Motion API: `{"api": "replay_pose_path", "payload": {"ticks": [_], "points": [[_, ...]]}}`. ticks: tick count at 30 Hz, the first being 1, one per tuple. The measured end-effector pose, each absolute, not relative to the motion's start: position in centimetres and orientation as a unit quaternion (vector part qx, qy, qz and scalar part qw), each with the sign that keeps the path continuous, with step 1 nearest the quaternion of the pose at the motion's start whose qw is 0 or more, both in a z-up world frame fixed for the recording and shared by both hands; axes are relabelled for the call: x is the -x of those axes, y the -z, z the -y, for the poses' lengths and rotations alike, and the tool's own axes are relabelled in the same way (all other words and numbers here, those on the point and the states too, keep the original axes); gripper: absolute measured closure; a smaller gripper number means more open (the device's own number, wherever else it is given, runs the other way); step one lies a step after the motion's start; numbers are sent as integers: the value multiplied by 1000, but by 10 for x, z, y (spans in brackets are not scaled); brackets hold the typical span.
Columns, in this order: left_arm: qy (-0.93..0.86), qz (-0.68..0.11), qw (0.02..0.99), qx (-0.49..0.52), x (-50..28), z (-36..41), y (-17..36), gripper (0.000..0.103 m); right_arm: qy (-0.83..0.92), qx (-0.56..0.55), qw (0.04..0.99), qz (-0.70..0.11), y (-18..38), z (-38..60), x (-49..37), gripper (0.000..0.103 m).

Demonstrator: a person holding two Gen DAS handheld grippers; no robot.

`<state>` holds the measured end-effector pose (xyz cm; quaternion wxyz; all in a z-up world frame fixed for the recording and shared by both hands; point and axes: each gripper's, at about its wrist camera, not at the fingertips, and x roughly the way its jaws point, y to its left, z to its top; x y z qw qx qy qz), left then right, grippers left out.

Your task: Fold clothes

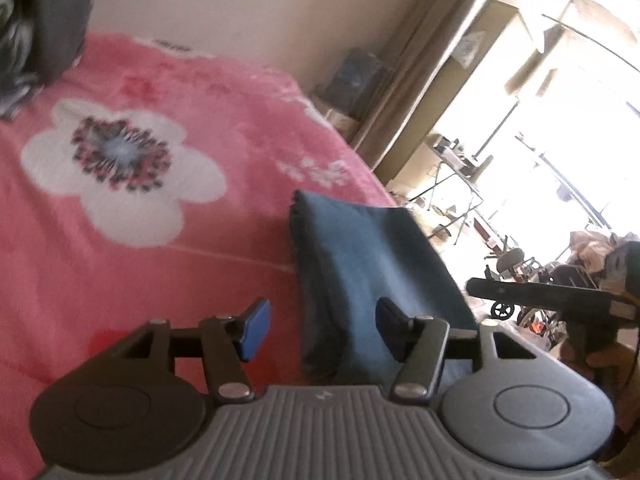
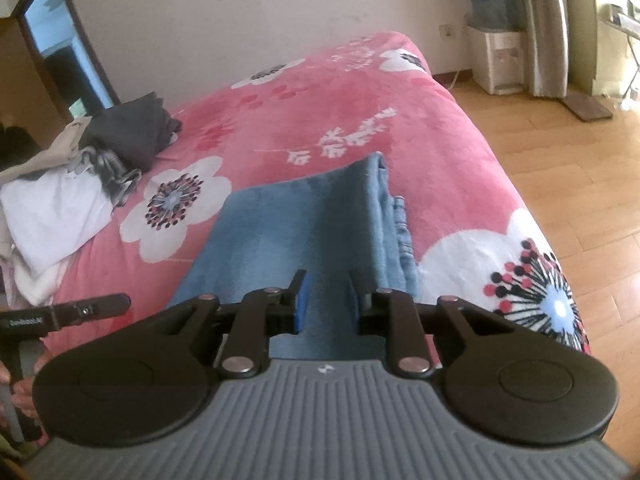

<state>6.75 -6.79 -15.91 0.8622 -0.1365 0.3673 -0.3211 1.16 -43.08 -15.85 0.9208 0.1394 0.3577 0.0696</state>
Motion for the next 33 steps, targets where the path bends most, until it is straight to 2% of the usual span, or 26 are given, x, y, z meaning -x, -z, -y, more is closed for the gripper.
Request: {"api": "replay_pose_path", "payload": {"ticks": [21, 33], "points": [[362, -355, 857, 90, -37, 96, 142, 34, -73, -123, 919, -368, 155, 419, -7, 71], [364, -354, 858, 72, -31, 105, 141, 33, -73, -114, 919, -370, 155, 415, -1, 70]]}}
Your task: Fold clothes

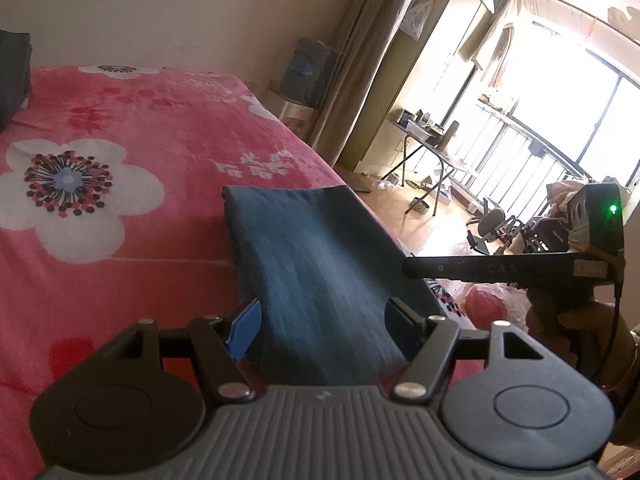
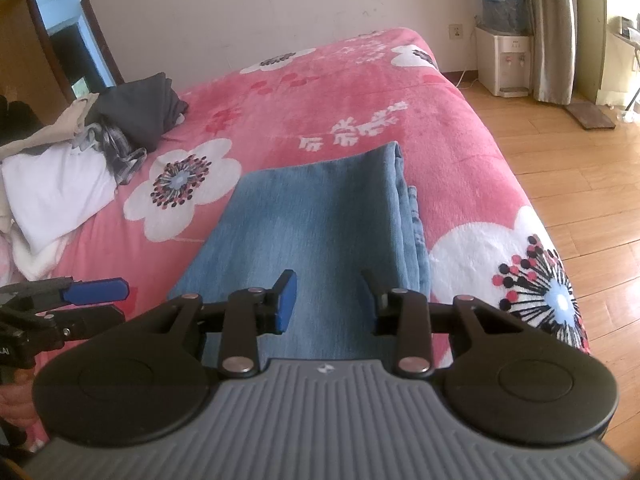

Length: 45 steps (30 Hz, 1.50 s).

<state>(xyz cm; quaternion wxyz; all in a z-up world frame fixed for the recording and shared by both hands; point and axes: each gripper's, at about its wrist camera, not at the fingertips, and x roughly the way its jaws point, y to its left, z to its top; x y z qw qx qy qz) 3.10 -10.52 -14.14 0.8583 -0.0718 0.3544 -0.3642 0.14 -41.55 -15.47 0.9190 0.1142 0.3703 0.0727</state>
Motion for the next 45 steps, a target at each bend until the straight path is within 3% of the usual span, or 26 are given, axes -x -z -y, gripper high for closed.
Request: {"api": "replay_pose_path", "payload": {"ticks": [20, 32, 37, 45], "points": [[339, -377, 862, 0, -34, 140, 139, 33, -60, -111, 918, -375, 159, 420, 2, 70], [300, -433, 848, -55, -42, 178, 170, 35, -99, -47, 926, -360, 161, 400, 10, 72], [292, -461, 837, -40, -50, 179, 185, 33, -83, -1, 913, -398, 201, 401, 3, 76], [282, -391, 873, -69, -46, 163, 145, 39, -85, 5, 919, -385, 172, 401, -2, 78]]}}
